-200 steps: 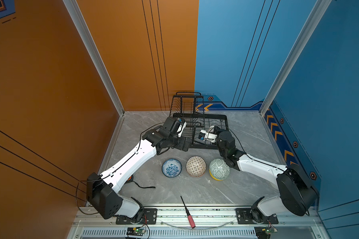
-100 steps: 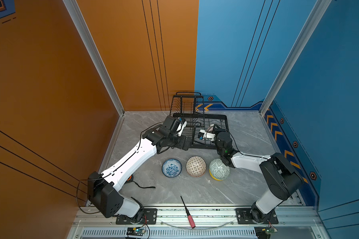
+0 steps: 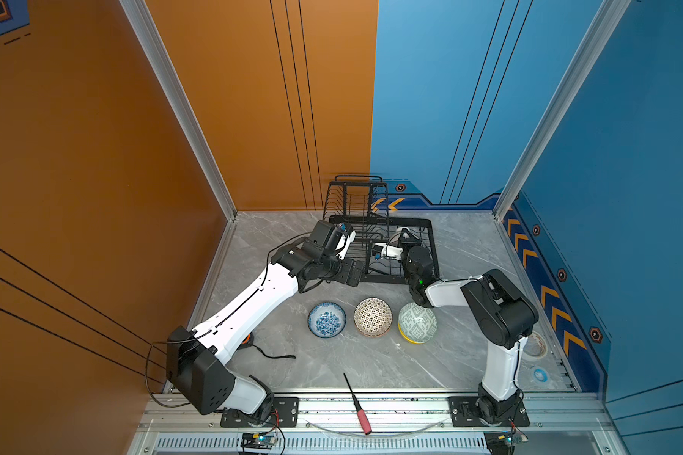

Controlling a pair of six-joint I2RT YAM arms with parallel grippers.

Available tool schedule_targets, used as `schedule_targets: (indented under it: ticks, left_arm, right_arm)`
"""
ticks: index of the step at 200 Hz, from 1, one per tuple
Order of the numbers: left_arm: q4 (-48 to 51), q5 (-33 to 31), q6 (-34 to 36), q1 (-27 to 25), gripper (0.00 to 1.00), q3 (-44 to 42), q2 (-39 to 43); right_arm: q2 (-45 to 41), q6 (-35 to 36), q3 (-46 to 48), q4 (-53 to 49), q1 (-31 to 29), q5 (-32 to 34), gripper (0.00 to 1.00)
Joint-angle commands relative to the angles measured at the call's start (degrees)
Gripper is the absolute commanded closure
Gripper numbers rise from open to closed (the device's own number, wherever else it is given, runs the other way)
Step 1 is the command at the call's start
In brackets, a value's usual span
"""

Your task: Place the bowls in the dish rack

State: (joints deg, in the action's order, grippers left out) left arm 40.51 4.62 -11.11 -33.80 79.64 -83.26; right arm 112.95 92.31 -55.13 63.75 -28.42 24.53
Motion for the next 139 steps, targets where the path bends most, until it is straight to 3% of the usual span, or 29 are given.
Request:
schedule_targets:
  ticks: [1,139]
  left_arm:
    - [0.2,0.8,0.8,0.3,0.02,0.4,-0.2]
    - [0.2,0.5,1.0,0.5,0.02,0.3,0.6]
  right_arm:
    - [1.9,1.1,-4.7,6.9,1.0,-2.5,1.0]
    - [15.1,-0.9,-19.0,4.9,2.0,-8.9,1.0]
